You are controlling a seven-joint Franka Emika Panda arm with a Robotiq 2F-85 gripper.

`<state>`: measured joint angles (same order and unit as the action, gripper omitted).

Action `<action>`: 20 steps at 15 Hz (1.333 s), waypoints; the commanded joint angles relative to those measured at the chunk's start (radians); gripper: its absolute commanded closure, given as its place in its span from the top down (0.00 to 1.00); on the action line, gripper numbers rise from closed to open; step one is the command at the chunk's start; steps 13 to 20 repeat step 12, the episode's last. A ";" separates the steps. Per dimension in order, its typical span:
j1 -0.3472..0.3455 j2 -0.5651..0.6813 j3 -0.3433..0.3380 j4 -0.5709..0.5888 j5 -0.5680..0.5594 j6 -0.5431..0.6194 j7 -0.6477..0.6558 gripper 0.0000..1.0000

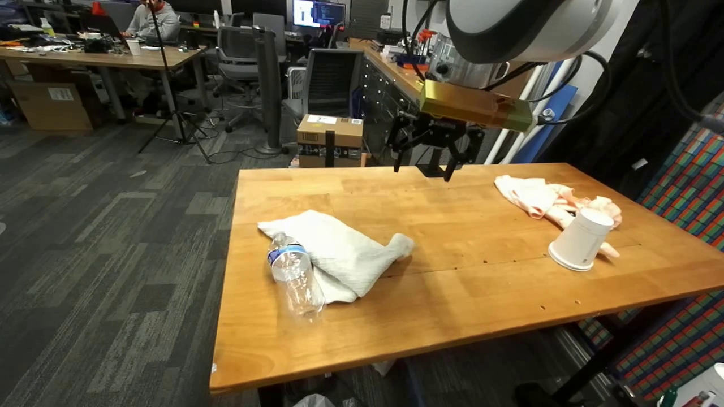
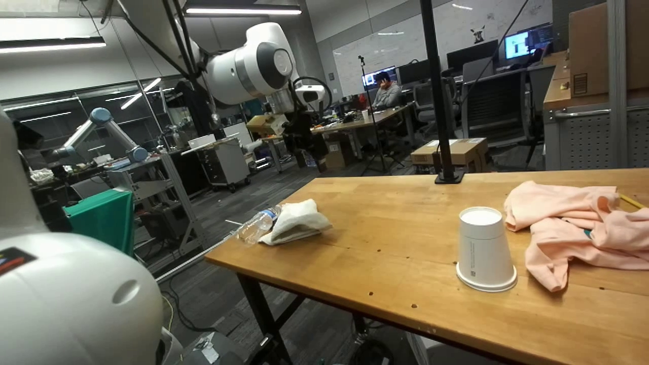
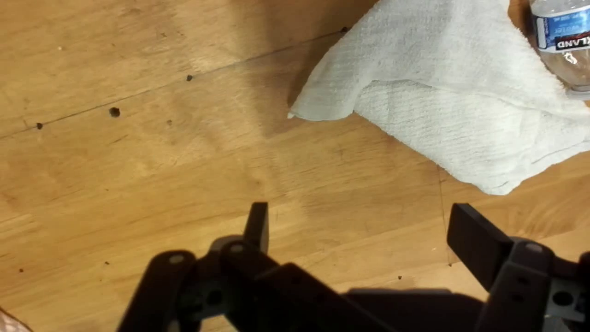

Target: Fold the white cloth and move it to the left

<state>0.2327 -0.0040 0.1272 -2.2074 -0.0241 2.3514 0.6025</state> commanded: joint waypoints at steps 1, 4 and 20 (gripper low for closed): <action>-0.023 -0.013 0.021 -0.013 0.000 0.004 0.000 1.00; -0.023 -0.019 0.022 -0.025 0.000 0.012 0.001 1.00; -0.023 -0.019 0.022 -0.026 0.000 0.016 0.002 1.00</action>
